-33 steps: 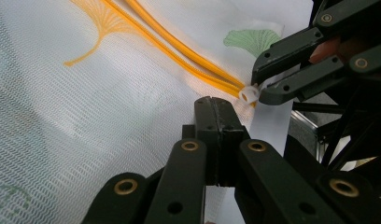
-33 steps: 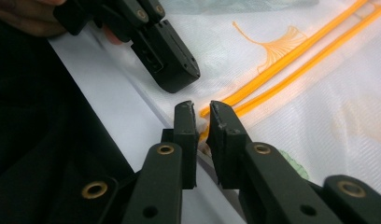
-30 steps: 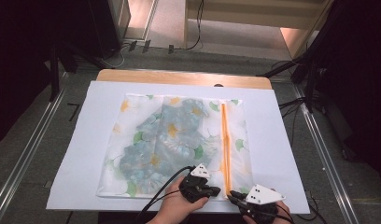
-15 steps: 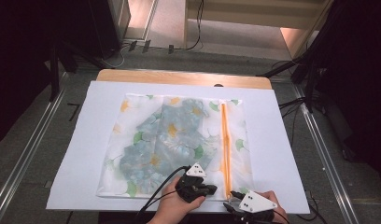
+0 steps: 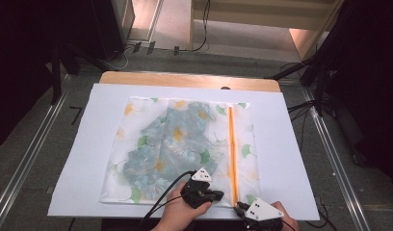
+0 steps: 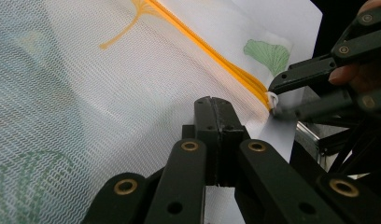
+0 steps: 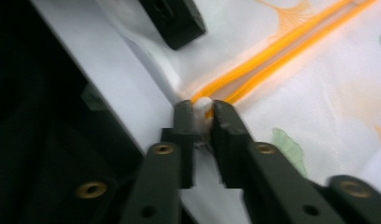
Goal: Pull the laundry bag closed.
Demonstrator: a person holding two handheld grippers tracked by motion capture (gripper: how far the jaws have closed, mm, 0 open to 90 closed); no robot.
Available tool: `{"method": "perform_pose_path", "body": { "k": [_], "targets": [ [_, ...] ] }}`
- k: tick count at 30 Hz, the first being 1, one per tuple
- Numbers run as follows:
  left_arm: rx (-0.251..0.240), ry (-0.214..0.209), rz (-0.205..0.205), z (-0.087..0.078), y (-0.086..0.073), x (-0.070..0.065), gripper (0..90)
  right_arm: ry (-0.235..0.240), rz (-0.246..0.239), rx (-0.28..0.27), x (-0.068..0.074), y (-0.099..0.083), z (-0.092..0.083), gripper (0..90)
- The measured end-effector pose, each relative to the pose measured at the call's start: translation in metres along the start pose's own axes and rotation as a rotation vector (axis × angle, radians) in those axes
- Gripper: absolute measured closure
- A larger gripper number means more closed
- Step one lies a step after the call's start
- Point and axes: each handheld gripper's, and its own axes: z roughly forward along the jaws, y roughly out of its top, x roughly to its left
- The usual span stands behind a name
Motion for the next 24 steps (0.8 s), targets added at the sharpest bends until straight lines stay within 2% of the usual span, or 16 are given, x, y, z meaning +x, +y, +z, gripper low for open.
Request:
{"method": "perform_pose_path", "body": {
  "k": [3, 4, 5, 7, 8, 9, 12, 14, 16, 17, 20, 24],
  "targets": [
    [0.0, -0.001, 0.0, 0.0, 0.0, 0.0, 90.0, 0.028, 0.055, -0.003, -0.007, -0.001, -0.002, 83.7],
    [0.001, -0.003, 0.0, 0.0, 0.0, 0.0, 90.0, 0.03, 0.072, -0.012, -0.009, -0.001, -0.004, 88.3],
    [0.001, -0.006, -0.001, 0.0, 0.0, 0.001, 90.0, 0.032, 0.094, -0.017, -0.011, -0.001, -0.005, 88.8],
    [0.001, -0.009, -0.003, 0.0, 0.0, 0.001, 90.0, 0.069, 0.135, -0.038, -0.016, -0.001, -0.008, 90.0],
    [0.001, -0.009, -0.003, 0.0, 0.0, 0.001, 90.0, 0.069, 0.135, -0.038, -0.016, -0.001, -0.008, 90.0],
    [0.001, -0.012, -0.003, 0.0, 0.0, 0.002, 90.0, 0.1, 0.152, -0.039, -0.019, -0.001, -0.009, 90.0],
    [0.005, -0.01, 0.003, 0.0, 0.001, 0.001, 90.0, 0.098, 0.133, -0.03, -0.017, 0.0, -0.008, 90.0],
    [0.001, -0.007, 0.008, 0.001, 0.001, 0.0, 90.0, 0.095, 0.143, -0.043, -0.018, 0.002, -0.009, 90.0],
    [0.01, -0.016, 0.046, 0.002, 0.0, -0.004, 90.0, 0.094, 0.153, -0.054, -0.019, 0.003, -0.008, 90.0],
    [0.01, -0.004, 0.061, 0.003, 0.001, -0.007, 90.0, 0.1, 0.156, -0.052, -0.02, 0.003, -0.007, 90.0],
    [0.013, -0.008, 0.074, 0.006, 0.001, -0.013, 90.0, 0.101, 0.159, -0.024, -0.022, 0.005, -0.003, 90.0],
    [0.023, -0.012, 0.093, 0.013, 0.002, -0.023, 90.0, 0.118, 0.194, 0.022, -0.023, 0.008, 0.002, 90.0]
  ]
}}
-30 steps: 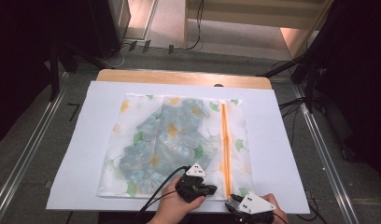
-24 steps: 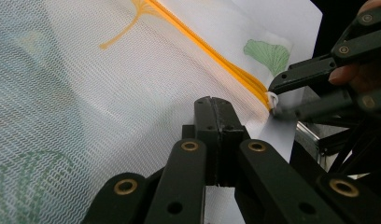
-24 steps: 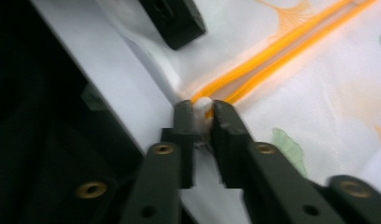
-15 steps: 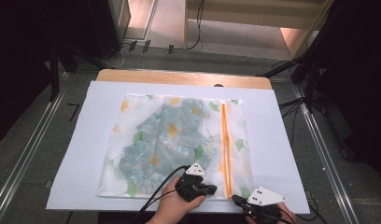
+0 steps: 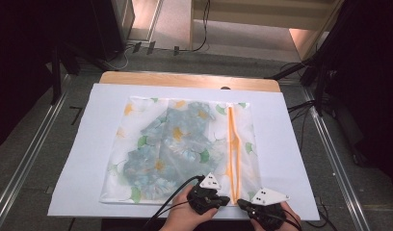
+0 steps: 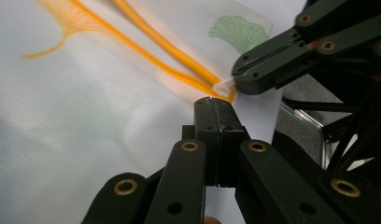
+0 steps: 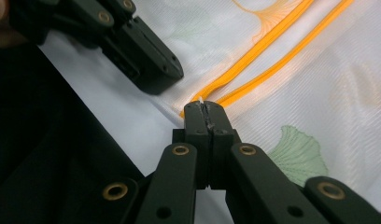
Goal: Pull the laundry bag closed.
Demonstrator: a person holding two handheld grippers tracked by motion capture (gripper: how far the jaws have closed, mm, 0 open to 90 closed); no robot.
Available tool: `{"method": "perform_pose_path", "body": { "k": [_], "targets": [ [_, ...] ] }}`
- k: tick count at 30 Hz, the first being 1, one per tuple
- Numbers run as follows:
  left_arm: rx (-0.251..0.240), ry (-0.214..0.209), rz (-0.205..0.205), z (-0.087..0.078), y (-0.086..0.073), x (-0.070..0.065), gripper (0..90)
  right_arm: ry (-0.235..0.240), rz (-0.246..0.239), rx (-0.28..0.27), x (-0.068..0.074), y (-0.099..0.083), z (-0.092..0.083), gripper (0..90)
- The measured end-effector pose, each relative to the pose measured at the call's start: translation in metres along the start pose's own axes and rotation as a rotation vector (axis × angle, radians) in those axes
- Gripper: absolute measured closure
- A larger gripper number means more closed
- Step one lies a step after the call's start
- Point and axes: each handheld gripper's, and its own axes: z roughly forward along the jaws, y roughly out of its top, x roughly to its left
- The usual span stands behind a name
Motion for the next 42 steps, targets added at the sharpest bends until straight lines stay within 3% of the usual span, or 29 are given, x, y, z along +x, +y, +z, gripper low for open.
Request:
{"method": "perform_pose_path", "body": {
  "k": [3, 8, 12, 18, 21, 23, 25, 26, 28, 42],
  "targets": [
    [-0.006, 0.014, -0.018, 0.003, 0.001, -0.002, 90.0, 0.006, 0.015, 0.024, -0.001, 0.001, 0.002, 90.0],
    [0.01, 0.039, 0.028, 0.004, 0.001, -0.005, 90.0, 0.016, 0.04, 0.037, -0.003, 0.003, 0.002, 90.0],
    [0.012, 0.027, 0.025, 0.004, 0.001, -0.004, 90.0, -0.011, 0.029, 0.047, -0.001, 0.01, 0.004, 90.0],
    [0.023, 0.014, 0.02, 0.004, 0.002, -0.002, 90.0, 0.001, 0.073, 0.037, -0.006, 0.021, 0.006, 90.0],
    [0.021, 0.021, 0.035, 0.004, 0.002, -0.004, 90.0, -0.043, 0.07, 0.041, -0.011, 0.023, 0.006, 90.0],
    [0.02, 0.023, 0.036, 0.004, 0.002, -0.004, 90.0, -0.022, 0.08, 0.025, -0.016, 0.022, 0.006, 90.0],
    [0.02, 0.021, 0.036, 0.004, 0.002, -0.004, 90.0, -0.024, 0.073, 0.025, -0.016, 0.021, 0.007, 90.0],
    [0.025, 0.017, 0.03, 0.004, 0.002, -0.003, 90.0, -0.045, 0.036, 0.032, -0.014, 0.022, 0.008, 90.0],
    [0.021, 0.015, 0.027, 0.004, 0.002, -0.003, 90.0, -0.058, 0.023, 0.03, -0.015, 0.025, 0.009, 90.0],
    [0.015, 0.018, 0.03, 0.004, 0.001, -0.003, 90.0, -0.05, 0.027, -0.031, -0.038, 0.041, 0.016, 90.0]
  ]
}}
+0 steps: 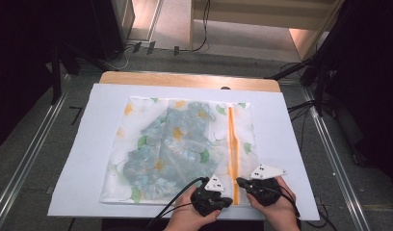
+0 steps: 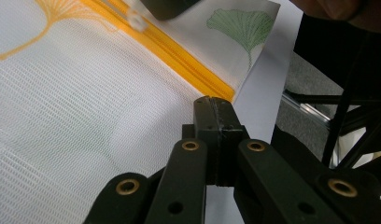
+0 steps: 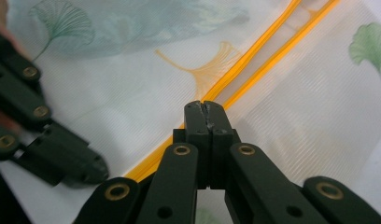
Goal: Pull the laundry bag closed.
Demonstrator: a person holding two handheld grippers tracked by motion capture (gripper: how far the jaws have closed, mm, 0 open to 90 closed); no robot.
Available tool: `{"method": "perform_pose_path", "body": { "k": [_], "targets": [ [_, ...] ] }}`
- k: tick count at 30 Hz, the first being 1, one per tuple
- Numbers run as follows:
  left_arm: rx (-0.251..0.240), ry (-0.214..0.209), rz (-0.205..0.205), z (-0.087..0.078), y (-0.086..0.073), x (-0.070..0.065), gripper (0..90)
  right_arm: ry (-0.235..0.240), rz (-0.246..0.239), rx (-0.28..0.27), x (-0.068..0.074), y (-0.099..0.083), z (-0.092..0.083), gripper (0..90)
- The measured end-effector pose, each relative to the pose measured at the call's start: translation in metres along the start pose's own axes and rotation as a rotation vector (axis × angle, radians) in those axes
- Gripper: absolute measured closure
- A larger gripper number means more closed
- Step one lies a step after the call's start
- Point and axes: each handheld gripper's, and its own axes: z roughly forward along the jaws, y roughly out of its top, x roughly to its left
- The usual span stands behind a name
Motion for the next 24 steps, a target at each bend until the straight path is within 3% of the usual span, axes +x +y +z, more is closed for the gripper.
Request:
{"method": "perform_pose_path", "body": {
  "k": [24],
  "targets": [
    [-0.008, 0.001, -0.003, 0.0, -0.001, 0.0, 90.0, -0.036, 0.011, -0.017, -0.043, 0.039, 0.038, 90.0]
  ]
}}
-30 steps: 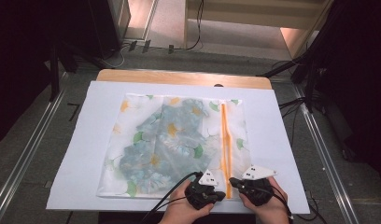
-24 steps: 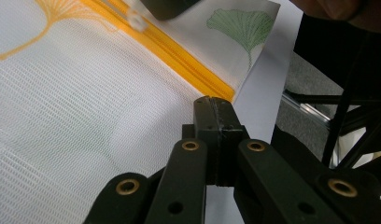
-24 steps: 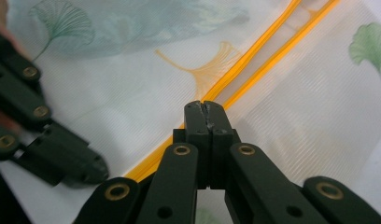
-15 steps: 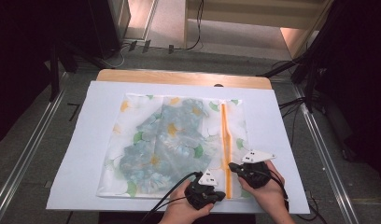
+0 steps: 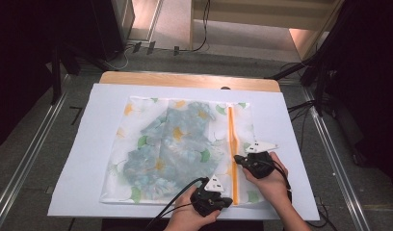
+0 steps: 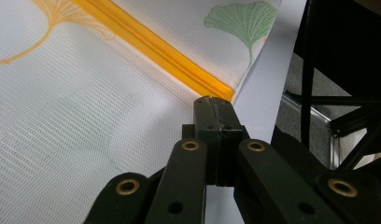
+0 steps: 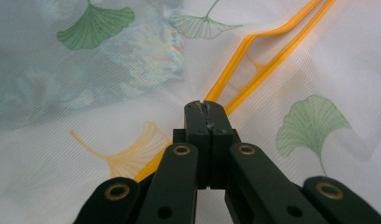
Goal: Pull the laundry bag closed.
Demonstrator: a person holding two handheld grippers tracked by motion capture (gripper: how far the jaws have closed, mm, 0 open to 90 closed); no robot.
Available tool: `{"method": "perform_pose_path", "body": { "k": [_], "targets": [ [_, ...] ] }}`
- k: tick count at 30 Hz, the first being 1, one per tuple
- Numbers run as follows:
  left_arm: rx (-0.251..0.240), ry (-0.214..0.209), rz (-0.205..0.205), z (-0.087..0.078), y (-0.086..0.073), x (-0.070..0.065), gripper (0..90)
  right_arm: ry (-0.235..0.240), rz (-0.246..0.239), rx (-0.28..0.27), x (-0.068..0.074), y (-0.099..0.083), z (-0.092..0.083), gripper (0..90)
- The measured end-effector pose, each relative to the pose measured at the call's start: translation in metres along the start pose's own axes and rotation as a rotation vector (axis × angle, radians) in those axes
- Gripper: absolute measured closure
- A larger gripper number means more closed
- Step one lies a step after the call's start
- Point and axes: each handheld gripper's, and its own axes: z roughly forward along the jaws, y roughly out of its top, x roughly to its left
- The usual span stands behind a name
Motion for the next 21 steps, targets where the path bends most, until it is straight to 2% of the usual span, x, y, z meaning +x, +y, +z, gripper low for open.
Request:
{"method": "perform_pose_path", "body": {
  "k": [7, 11, 21],
  "targets": [
    [0.0, -0.002, -0.008, 0.0, 0.0, 0.0, 90.0, -0.005, 0.01, -0.002, -0.011, 0.009, 0.012, 90.0],
    [0.0, -0.003, -0.008, 0.0, 0.0, 0.0, 90.0, -0.006, 0.025, -0.007, -0.017, 0.015, 0.014, 90.0],
    [0.001, -0.007, -0.01, 0.0, 0.0, 0.001, 90.0, -0.018, 0.024, -0.003, -0.028, 0.027, 0.022, 90.0]
  ]
}}
